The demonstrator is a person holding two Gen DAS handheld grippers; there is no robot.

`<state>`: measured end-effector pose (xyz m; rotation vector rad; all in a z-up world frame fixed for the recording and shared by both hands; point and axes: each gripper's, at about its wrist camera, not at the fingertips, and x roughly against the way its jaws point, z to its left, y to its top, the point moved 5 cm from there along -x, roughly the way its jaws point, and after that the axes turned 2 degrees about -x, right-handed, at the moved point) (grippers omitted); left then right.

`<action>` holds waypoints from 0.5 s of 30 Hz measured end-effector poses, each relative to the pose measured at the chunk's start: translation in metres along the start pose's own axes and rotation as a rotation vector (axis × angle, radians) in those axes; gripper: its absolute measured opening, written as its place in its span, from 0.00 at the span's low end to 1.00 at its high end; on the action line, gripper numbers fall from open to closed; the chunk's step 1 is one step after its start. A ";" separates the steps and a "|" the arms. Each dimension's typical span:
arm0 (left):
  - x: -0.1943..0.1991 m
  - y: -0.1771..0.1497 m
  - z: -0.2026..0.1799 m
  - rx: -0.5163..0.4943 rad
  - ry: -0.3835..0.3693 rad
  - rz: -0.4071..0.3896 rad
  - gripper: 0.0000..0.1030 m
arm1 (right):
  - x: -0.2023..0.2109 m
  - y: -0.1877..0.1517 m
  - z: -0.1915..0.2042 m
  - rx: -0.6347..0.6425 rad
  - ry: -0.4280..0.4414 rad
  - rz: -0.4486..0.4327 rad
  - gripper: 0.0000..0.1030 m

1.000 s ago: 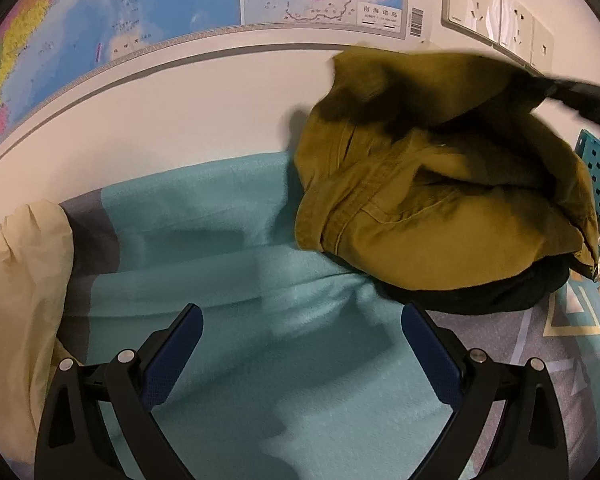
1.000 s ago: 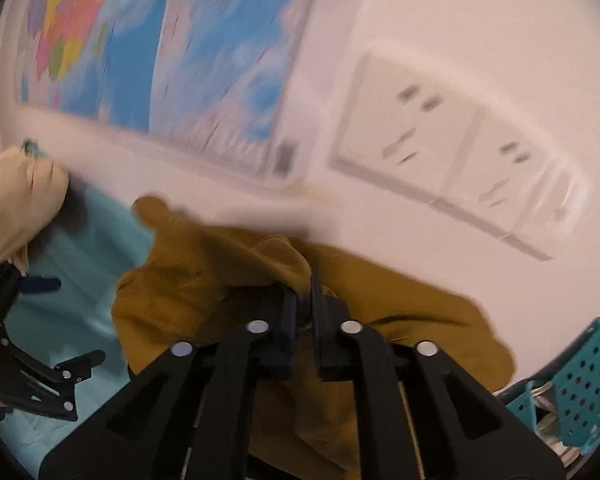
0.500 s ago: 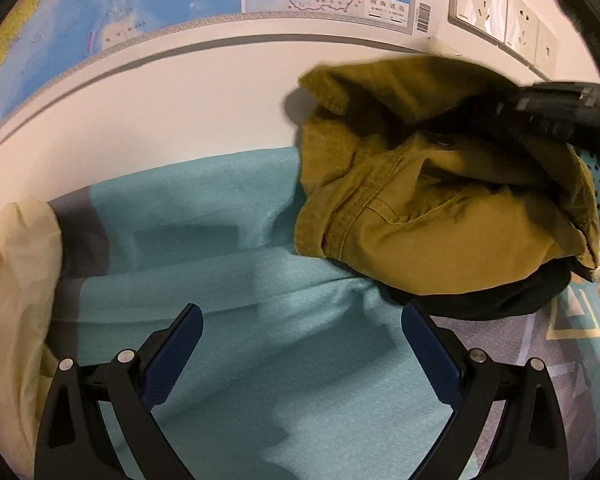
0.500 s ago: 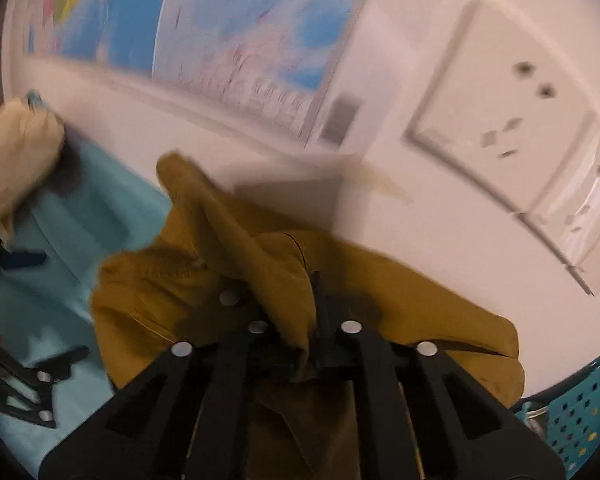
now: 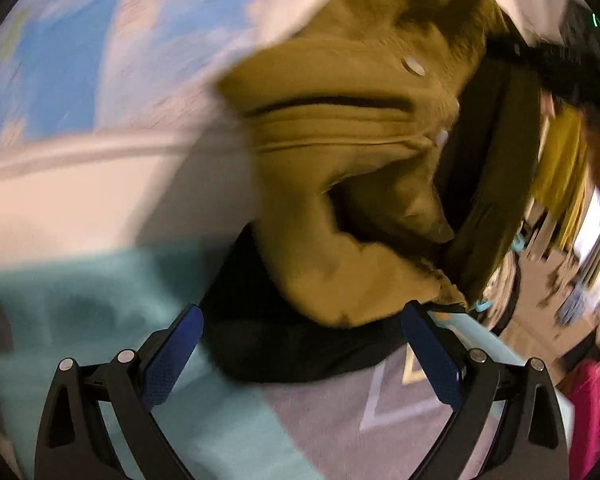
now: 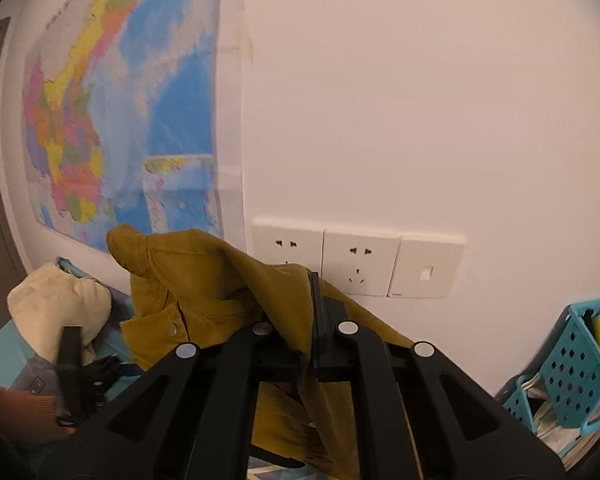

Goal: Fold large clothes
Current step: 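Grasp the olive shirt with both grippers and lift it off the bed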

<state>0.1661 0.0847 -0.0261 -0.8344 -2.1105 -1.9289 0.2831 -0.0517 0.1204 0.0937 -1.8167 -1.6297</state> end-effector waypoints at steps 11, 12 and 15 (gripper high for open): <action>0.012 0.097 -0.012 -0.017 -0.069 -0.093 0.00 | 0.133 0.038 -0.039 -0.031 -0.117 -0.178 0.03; 0.027 0.115 -0.019 -0.037 -0.070 -0.127 0.00 | 0.154 0.045 -0.039 -0.030 -0.128 -0.207 0.03; 0.074 0.156 -0.031 -0.081 -0.050 -0.236 0.00 | 0.221 0.065 -0.032 0.006 -0.161 -0.309 0.03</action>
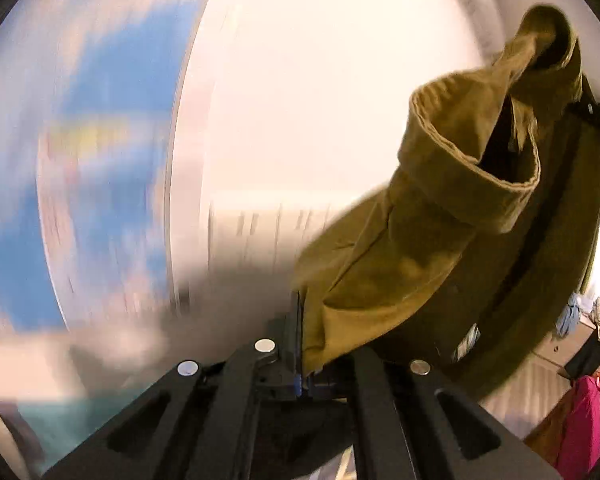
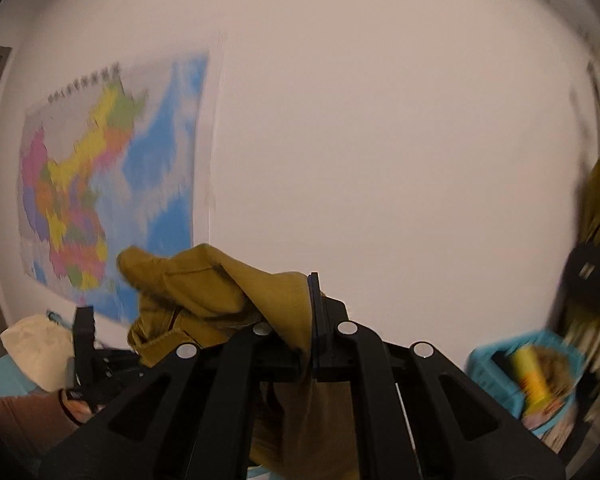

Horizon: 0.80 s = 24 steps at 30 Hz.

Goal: Fold large clothes
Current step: 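Grasp the olive shirt with both grippers and lift it off the bed, then shake the lifted shirt out and lay it flat onto the bed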

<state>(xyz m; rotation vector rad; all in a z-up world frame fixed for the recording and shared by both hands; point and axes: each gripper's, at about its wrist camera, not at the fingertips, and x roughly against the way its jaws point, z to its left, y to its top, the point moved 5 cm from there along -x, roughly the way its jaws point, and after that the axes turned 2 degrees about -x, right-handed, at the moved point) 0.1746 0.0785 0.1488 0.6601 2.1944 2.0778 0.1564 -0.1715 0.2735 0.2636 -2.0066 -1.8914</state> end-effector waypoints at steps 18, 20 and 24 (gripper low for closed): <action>0.372 0.098 -0.057 -0.350 0.521 -0.307 0.01 | 0.223 0.038 0.105 0.081 0.283 -0.220 0.03; 0.413 0.082 -0.072 -0.371 0.594 -0.298 0.01 | 0.232 0.033 0.121 0.085 0.346 -0.229 0.03; 0.448 0.070 -0.065 -0.417 0.750 -0.234 0.02 | 0.220 0.026 0.148 0.079 0.443 -0.210 0.03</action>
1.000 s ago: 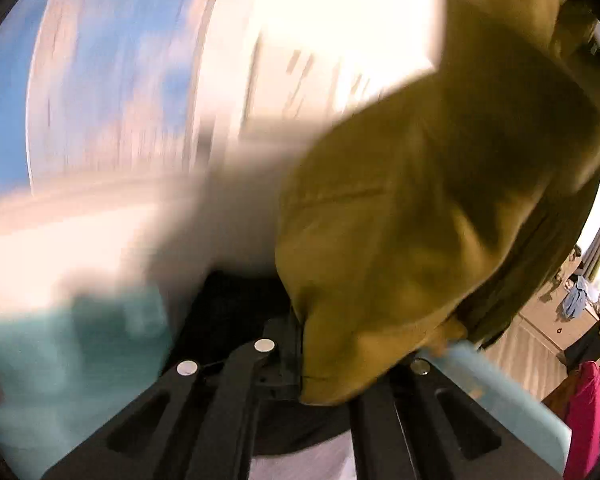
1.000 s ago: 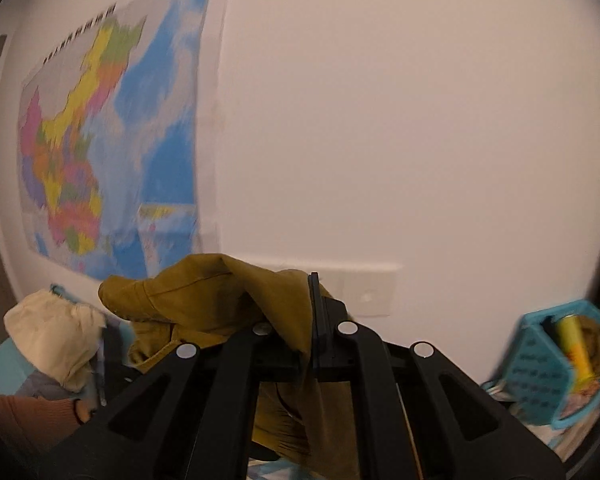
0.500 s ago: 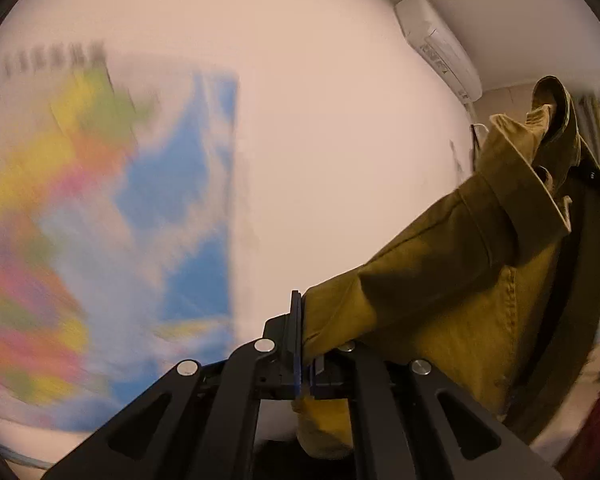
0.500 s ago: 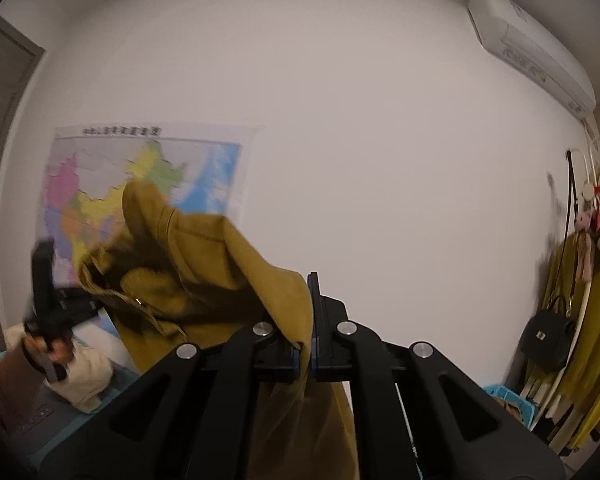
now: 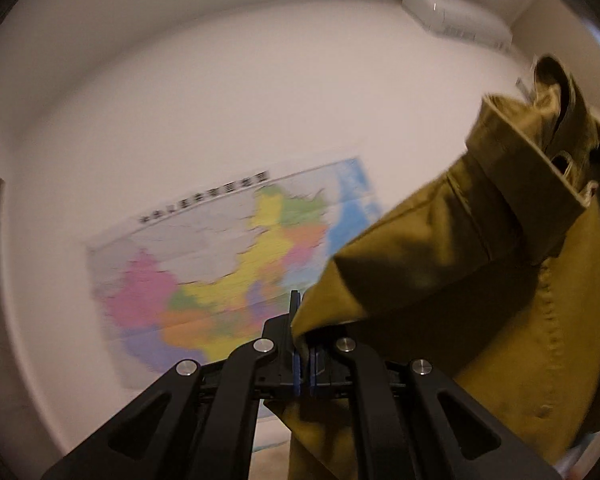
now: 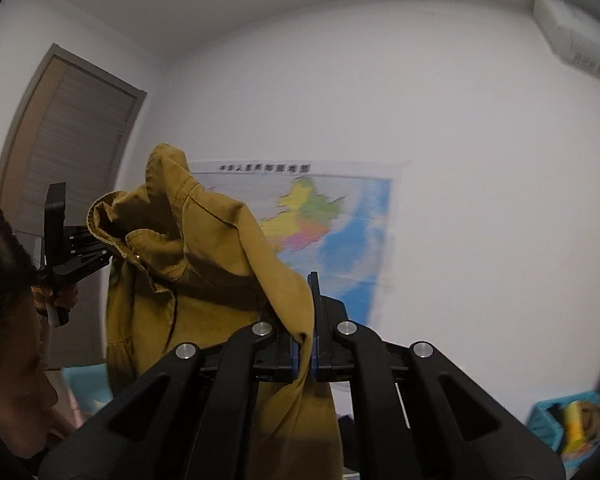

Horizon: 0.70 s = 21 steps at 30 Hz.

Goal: Fold large clothes
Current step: 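Shake the lifted shirt out and lay it flat onto the bed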

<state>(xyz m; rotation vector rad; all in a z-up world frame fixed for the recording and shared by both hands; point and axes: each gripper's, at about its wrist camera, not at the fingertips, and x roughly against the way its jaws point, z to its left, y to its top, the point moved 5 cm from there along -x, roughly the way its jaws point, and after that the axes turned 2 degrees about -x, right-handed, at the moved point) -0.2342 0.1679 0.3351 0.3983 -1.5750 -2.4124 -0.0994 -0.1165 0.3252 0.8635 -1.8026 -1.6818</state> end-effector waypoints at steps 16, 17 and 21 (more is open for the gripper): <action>-0.327 -0.333 -0.077 0.051 -0.126 0.856 0.01 | -0.352 -0.306 -0.074 -0.406 0.007 0.728 0.04; -0.336 -0.350 -0.084 0.051 -0.125 0.885 0.01 | -0.365 -0.328 -0.076 -0.408 -0.002 0.771 0.04; -0.374 -0.386 -0.095 0.099 -0.170 0.970 0.01 | -0.384 -0.386 -0.093 -0.447 -0.033 0.874 0.04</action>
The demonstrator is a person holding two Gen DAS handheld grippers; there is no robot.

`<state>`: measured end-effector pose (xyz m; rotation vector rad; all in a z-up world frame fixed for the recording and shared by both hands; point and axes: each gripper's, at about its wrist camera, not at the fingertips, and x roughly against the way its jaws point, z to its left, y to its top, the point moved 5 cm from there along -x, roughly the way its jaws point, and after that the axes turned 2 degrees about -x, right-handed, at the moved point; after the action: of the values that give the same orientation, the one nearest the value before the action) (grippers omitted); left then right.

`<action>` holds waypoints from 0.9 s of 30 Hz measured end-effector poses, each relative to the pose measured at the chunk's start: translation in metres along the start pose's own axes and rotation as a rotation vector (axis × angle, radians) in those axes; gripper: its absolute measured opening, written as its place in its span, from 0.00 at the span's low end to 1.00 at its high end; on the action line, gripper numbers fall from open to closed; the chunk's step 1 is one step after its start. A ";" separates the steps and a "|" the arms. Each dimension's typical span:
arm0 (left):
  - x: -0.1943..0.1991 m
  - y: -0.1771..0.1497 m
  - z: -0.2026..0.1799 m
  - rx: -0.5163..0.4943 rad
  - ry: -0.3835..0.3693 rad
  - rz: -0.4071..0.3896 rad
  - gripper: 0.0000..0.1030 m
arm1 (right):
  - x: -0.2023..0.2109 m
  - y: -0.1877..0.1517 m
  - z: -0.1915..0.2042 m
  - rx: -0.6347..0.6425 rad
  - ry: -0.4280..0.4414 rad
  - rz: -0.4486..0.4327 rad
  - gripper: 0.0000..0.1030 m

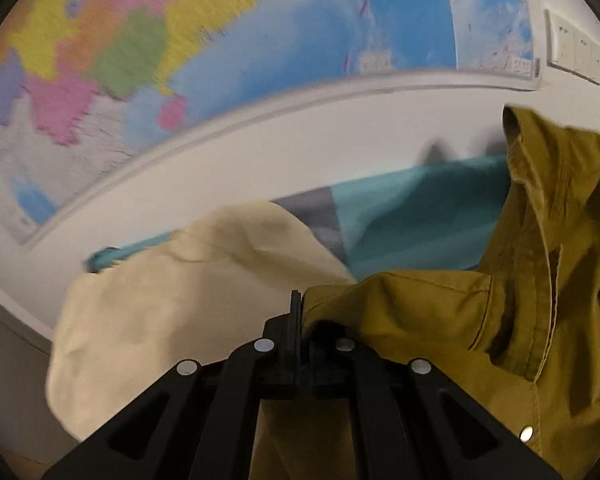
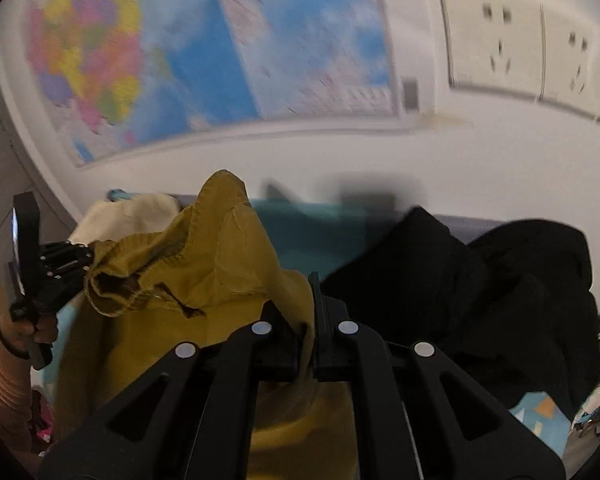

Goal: Fold large clothes
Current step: 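Shake the lifted shirt out and lay it flat onto the bed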

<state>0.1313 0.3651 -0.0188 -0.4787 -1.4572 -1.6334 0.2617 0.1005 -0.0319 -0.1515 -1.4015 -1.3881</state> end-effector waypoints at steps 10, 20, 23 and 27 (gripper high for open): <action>-0.036 -0.018 0.005 0.048 -0.023 0.075 0.35 | -0.051 -0.025 -0.051 -0.164 -0.038 0.088 0.29; 0.083 -0.069 0.014 -0.029 -0.128 -0.151 0.68 | 0.087 -0.074 0.003 0.020 -0.005 -0.003 0.79; 0.105 -0.101 0.007 -0.065 -0.166 -0.177 0.74 | 0.122 -0.128 0.037 0.104 -0.011 0.033 0.84; 0.122 -0.143 -0.018 -0.138 -0.166 -0.182 0.74 | 0.148 -0.197 0.078 0.224 -0.037 0.077 0.85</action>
<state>-0.0448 0.2972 -0.0166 -0.5849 -1.5533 -1.8852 0.0172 0.0159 -0.0245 -0.0843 -1.5549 -1.1617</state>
